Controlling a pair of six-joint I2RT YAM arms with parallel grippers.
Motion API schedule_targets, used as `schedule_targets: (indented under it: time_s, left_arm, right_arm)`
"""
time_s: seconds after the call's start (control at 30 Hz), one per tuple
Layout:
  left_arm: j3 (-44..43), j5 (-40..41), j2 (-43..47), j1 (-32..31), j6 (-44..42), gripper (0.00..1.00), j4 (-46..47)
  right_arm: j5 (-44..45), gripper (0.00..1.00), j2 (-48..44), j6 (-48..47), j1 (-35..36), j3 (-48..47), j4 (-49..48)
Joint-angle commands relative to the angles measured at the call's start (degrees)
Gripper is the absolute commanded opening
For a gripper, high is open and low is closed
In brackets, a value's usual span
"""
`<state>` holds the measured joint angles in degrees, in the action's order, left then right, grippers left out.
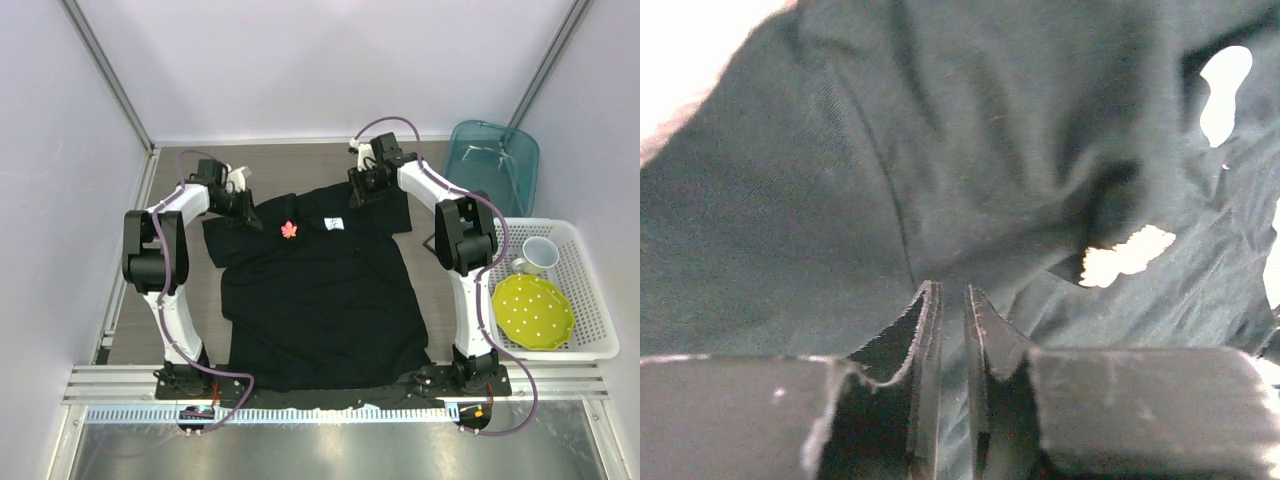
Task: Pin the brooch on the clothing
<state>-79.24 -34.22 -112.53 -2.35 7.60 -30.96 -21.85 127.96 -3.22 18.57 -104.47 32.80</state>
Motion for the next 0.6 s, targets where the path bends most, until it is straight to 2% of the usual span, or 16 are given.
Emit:
schedule_targets:
  time_s: [0.0, 0.23, 0.43, 0.57]
  left_arm:
    - [0.49, 0.28, -2.95, 1.82, 3.74, 0.14, 0.82]
    - [0.58, 9.77, -4.45, 8.58, 1.37, 0.05, -4.1]
    - [-1.0, 12.42, -5.42, 13.07, -0.48, 0.03, -3.76]
    - [-3.11, 10.41, -6.65, 14.13, -1.09, 0.03, -4.11]
  right_arm:
    - [0.04, 0.38, 0.62, -1.7, -1.51, 1.54, -0.63]
    - [5.49, 0.38, -1.4, -3.45, -5.56, 8.3, -0.54]
    - [11.03, 0.38, -2.1, -3.98, -7.84, 9.28, -0.63]
    - [11.21, 0.38, -1.84, -3.81, -8.2, 7.53, -0.63]
